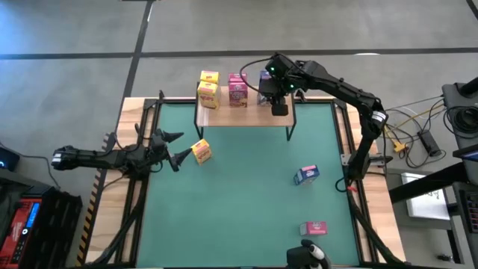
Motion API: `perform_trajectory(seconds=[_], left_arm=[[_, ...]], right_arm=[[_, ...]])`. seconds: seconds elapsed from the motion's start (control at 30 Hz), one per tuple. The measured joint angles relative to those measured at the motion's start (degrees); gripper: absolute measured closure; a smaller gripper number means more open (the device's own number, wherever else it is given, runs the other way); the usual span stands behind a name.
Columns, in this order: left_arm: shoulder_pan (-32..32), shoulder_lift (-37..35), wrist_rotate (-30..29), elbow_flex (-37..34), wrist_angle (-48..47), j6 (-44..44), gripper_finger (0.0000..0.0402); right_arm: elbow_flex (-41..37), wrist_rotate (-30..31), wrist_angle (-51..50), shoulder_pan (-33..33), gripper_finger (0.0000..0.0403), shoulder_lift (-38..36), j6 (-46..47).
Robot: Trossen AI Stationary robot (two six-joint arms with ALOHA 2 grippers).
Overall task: Stack cereal on shelf
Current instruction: Put the bottom blue cereal box on the shelf
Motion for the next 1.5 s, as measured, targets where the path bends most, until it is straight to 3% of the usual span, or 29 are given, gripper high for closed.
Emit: perform_trajectory(seconds=[1.03, 1.5], left_arm=[[0.0, 0.0, 0.0, 0.0, 0.0, 0.0, 0.0015], [0.0, 0.0, 0.0, 0.0, 0.0, 0.0, 0.0015]], right_arm=[[0.0, -0.1, -2.6, 0.0, 0.0252, -0.1, -4.6], [-0.1, -0.4, -2.7, 0.0, 0.0252, 0.0, -2.0]])
